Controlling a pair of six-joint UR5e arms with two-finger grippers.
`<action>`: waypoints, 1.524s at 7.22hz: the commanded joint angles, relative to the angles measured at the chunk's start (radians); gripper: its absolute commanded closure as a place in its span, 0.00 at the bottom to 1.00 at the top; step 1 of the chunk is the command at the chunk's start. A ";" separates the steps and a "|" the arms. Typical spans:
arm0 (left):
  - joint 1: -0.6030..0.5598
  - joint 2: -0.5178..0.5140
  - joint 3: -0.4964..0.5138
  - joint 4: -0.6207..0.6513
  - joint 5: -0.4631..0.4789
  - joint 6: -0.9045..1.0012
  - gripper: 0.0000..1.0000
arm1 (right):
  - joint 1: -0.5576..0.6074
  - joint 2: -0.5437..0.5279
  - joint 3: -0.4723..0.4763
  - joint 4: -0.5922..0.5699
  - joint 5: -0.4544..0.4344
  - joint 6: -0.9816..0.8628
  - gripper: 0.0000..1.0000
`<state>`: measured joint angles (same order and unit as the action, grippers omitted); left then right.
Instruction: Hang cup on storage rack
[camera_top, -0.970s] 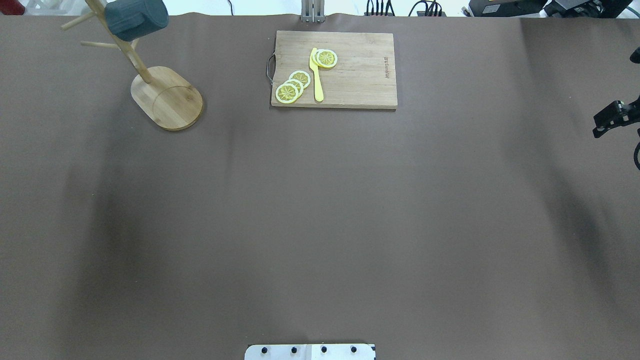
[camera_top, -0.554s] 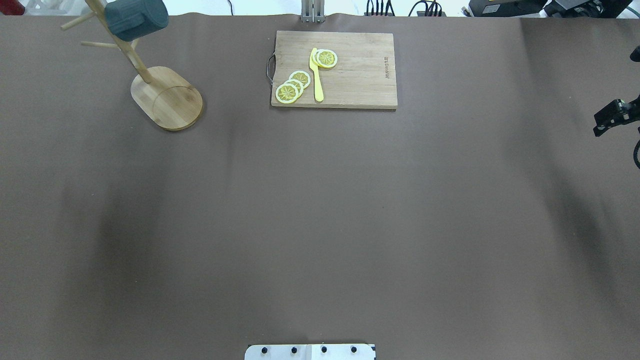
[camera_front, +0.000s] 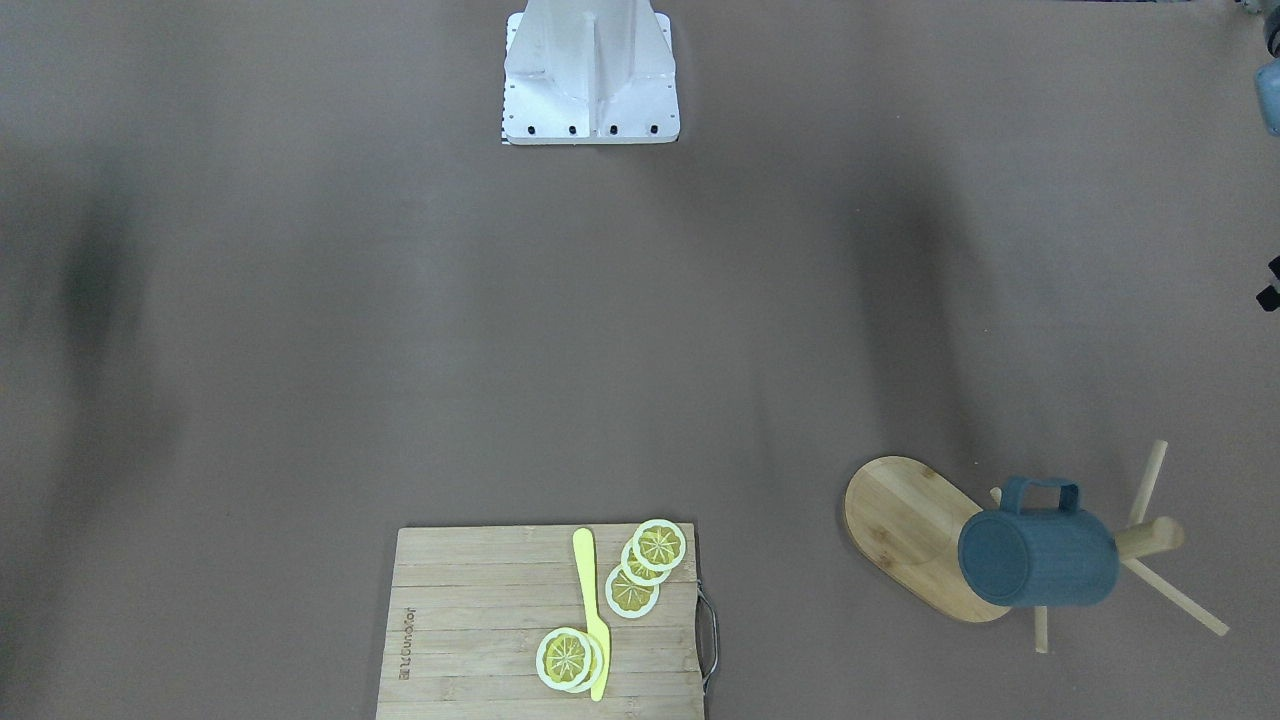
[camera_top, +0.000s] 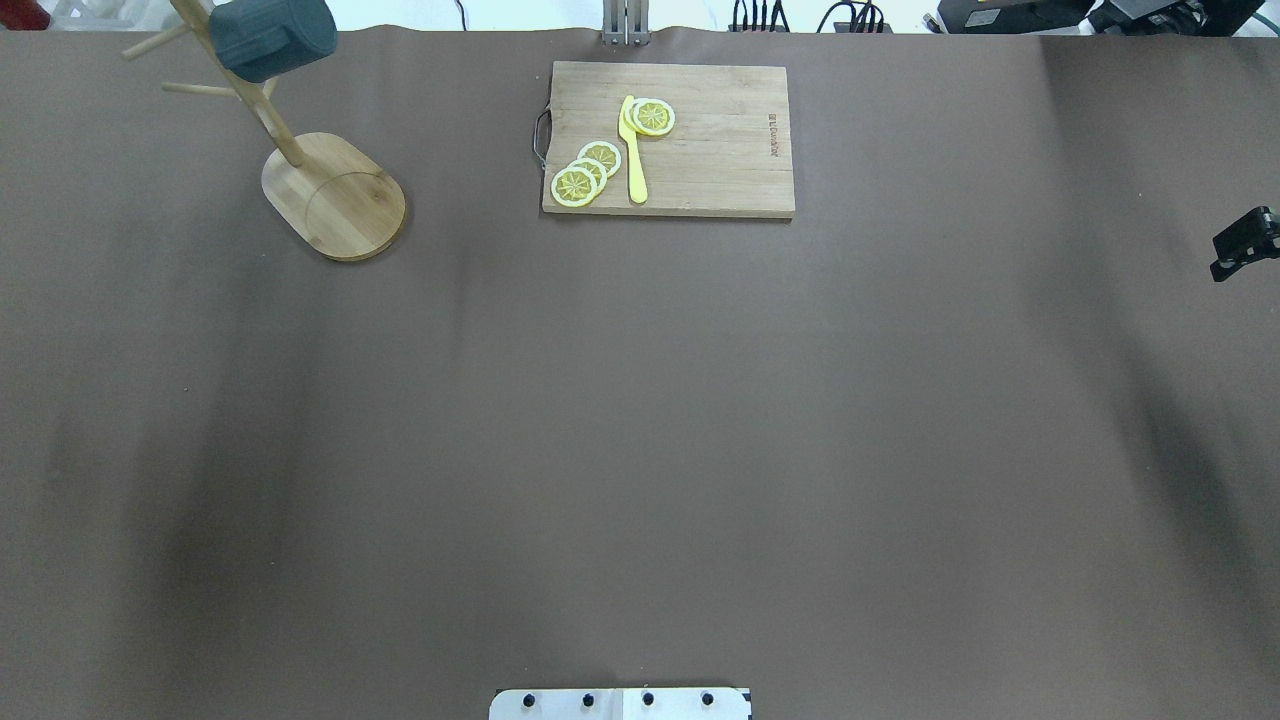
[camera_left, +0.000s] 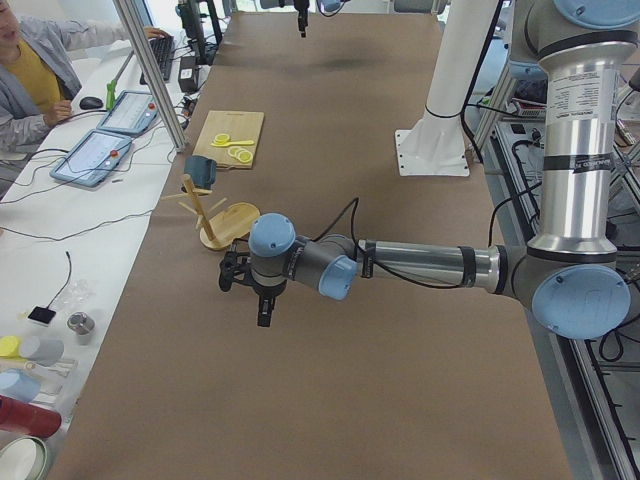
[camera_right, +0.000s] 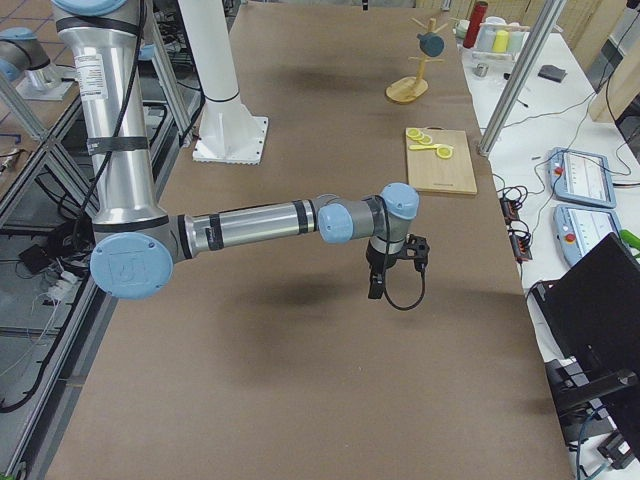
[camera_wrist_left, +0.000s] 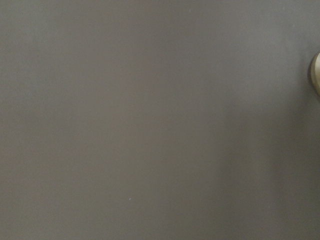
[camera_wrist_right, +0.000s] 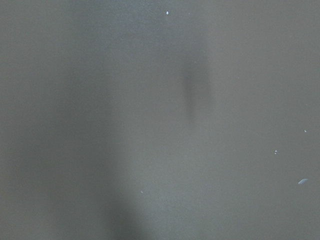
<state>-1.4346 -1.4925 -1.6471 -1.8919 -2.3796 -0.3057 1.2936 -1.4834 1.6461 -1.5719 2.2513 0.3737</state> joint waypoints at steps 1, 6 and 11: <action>0.008 0.061 -0.010 0.013 -0.029 0.016 0.03 | 0.059 -0.015 0.003 -0.003 0.022 -0.044 0.00; 0.013 0.080 -0.040 0.053 -0.023 0.014 0.03 | 0.165 -0.122 0.004 -0.008 0.022 -0.315 0.00; 0.029 0.110 -0.059 0.080 0.104 0.164 0.03 | 0.165 -0.140 -0.002 -0.002 0.007 -0.325 0.00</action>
<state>-1.4081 -1.3964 -1.6971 -1.8138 -2.3215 -0.2274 1.4588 -1.6220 1.6469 -1.5762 2.2606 0.0558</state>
